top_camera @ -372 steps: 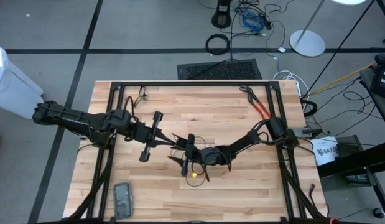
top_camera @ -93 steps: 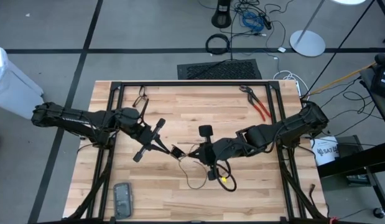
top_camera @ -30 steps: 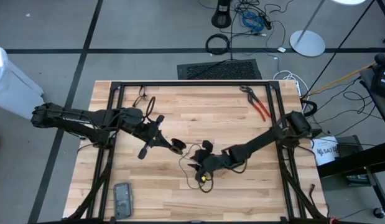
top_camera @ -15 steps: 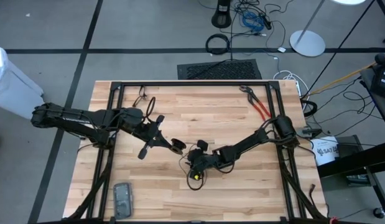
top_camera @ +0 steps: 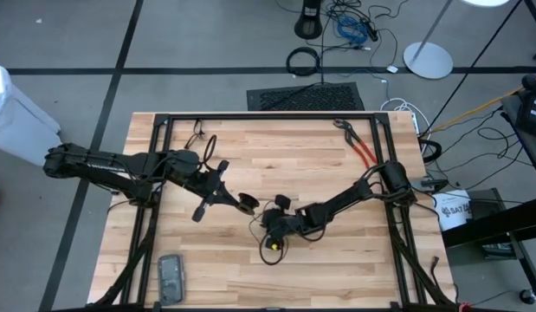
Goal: Coil cords
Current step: Coil the black wire onto the spool
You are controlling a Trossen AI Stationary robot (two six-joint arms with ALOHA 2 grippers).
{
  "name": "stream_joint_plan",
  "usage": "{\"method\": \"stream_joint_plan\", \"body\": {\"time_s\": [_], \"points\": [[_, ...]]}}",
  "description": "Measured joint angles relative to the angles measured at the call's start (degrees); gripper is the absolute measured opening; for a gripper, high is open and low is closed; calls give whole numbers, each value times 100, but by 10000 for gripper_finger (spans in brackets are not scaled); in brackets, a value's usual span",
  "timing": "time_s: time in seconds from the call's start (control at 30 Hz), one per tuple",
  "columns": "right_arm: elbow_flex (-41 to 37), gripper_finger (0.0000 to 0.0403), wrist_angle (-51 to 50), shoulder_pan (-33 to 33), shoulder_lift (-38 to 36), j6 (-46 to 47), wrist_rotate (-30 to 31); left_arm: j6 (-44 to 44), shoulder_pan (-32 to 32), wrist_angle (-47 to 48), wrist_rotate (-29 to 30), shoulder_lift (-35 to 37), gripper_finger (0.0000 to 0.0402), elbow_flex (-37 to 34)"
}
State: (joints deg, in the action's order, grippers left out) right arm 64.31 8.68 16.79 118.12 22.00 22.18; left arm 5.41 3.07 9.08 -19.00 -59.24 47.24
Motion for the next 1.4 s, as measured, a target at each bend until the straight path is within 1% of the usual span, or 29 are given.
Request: {"method": "stream_joint_plan", "body": {"time_s": [0.13, 0.23, 0.3, 0.4, 0.47, 0.6, 0.9, 1.07, 1.13, 1.23, 1.33, 1.4], "points": [[0, 55, 17, 3, 0, 0, -3, 2, 0, -2, 0, 0, 2, 0], [0, 18, 11, 0, 1, -18, -3, 48, 0, -2, 0, 0, 2, 0], [0, 5, 11, 3, 0, -22, -3, 98, 0, -2, -2, 0, 2, 0], [0, 2, -4, 33, -13, -28, -20, 101, 0, 0, -2, 0, 2, 0], [0, 1, -35, 73, -66, -61, -152, 101, 0, 27, -2, 1, 2, 2], [-2, 1, -269, 217, -371, -20, -364, 101, 0, 127, -4, 2, 2, 2], [-2, 0, -1406, 837, -1534, 278, -406, 106, 0, 405, -13, 2, 2, 4], [-2, 0, -1744, 1327, -2360, 345, -442, 237, 0, 367, 10, 2, 2, 4], [-2, 0, -1779, 1514, -2661, 452, -449, 338, 0, 223, 17, 2, 2, 4], [0, 0, -1782, 1792, -3011, 573, -436, 421, 0, -314, 25, 2, 2, 4], [0, 0, -1798, 2079, -3197, 588, -431, 437, 0, -912, 33, 10, 2, 4], [0, 0, -1801, 2259, -3286, 631, -432, 438, 0, -1064, 168, 60, 2, 7]]}}
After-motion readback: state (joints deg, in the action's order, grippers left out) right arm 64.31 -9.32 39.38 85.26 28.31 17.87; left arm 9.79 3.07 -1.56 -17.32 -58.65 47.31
